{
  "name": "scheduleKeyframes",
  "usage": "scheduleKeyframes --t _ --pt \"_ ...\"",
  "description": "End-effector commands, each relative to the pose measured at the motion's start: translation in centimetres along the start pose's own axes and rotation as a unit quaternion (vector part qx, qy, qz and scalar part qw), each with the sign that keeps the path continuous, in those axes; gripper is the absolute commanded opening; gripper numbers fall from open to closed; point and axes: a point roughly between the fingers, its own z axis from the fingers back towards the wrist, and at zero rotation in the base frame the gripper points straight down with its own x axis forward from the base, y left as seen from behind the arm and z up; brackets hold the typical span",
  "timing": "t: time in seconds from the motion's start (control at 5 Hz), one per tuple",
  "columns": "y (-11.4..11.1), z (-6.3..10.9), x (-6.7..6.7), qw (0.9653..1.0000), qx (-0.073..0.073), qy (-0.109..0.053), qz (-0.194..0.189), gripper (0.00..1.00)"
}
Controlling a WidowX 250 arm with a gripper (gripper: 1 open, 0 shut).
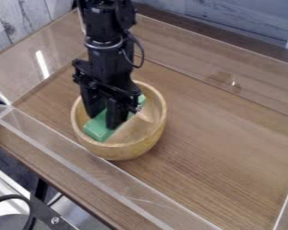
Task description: Put the green block in the brown bowl
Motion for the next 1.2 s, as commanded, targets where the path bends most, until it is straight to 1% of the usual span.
scheduleKeyframes --t 0.0,0.6,1.0 --pt "0.30 1.12 0.88 0.9998 0.005 -0.020 0.001 0.00" --pt "0.26 1.27 0.91 0.9999 0.001 -0.015 0.004 0.00" --pt "0.39 1.16 1.53 0.9999 0.001 -0.015 0.006 0.00"
